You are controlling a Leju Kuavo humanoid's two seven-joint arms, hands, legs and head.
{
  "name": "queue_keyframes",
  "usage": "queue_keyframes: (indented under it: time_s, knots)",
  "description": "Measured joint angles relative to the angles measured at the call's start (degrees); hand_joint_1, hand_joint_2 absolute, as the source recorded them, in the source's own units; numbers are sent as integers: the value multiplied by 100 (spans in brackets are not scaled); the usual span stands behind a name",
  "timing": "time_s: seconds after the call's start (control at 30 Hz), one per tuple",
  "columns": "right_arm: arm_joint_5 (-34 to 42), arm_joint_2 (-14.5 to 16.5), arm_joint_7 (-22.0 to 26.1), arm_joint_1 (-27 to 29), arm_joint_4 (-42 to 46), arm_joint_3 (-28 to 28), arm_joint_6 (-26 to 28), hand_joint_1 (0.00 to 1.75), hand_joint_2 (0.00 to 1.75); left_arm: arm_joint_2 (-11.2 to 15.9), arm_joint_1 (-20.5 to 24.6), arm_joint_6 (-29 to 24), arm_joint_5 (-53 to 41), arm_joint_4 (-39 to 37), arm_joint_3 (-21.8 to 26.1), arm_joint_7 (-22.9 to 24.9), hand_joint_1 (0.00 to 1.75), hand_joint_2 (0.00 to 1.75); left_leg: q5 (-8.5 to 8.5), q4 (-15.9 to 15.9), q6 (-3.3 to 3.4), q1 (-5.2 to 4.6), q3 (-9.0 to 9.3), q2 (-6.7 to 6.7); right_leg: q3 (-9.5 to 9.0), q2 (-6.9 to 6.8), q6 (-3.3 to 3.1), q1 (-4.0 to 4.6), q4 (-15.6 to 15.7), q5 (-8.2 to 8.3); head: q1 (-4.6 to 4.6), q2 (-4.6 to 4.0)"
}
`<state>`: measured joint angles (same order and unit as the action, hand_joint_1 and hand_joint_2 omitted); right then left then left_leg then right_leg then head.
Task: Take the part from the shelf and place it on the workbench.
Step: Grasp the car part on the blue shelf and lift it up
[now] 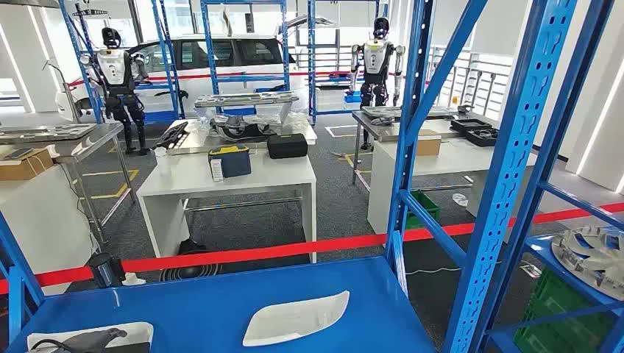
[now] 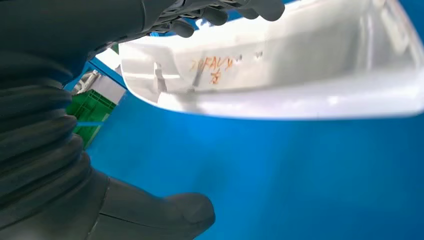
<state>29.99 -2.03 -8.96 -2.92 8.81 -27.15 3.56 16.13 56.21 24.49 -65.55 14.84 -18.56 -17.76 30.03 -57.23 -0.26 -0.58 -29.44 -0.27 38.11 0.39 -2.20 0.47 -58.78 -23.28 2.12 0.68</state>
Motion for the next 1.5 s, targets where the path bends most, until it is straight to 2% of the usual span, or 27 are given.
queue_keyframes:
  time_s: [0.07,0.2,0.23,0.43,0.7,1.2,1.33,1.5]
  knots:
    - [-1,0,0,0,0,-1,0,0,0,4,-10,0,-1,-6,-11,4,0,175,0,0,0,0,0,0,0,0,0,0,0,0,0,0]
    - [-18,0,6,-3,0,-25,0,0,0,25,-54,-22,-32,-17,-58,43,166,175,1,0,1,0,-2,0,0,0,0,-1,0,0,0,0]
    - [-20,0,5,-3,0,-31,0,0,0,27,-72,-34,-43,-17,-69,43,171,175,1,0,1,0,-2,0,0,0,0,-1,0,0,0,0]
    - [-46,0,0,-7,0,-54,0,0,0,30,-164,-93,-83,-17,-133,54,175,175,1,0,1,0,-15,0,-1,0,1,-1,0,-1,0,0]
    - [-81,5,-1,-8,0,-134,-8,0,0,83,-229,-485,-13,7,-152,36,175,175,7,2,-2,0,-29,1,-10,3,3,-1,0,-8,0,0]
    - [-83,10,-22,-8,0,-138,-4,0,0,92,-317,-734,21,52,-153,-29,175,175,9,4,-1,0,-19,0,-22,2,5,0,0,-13,0,0]
    - [-76,11,-23,-9,0,-140,-4,0,0,91,-374,-1098,71,82,-153,-125,175,175,9,4,-1,0,-16,0,-22,2,7,0,0,-14,0,0]
    - [-50,11,-22,-10,0,-140,0,0,0,37,-511,-1870,603,125,-80,-250,175,175,8,3,-2,0,18,0,-22,0,9,0,0,-15,0,0]
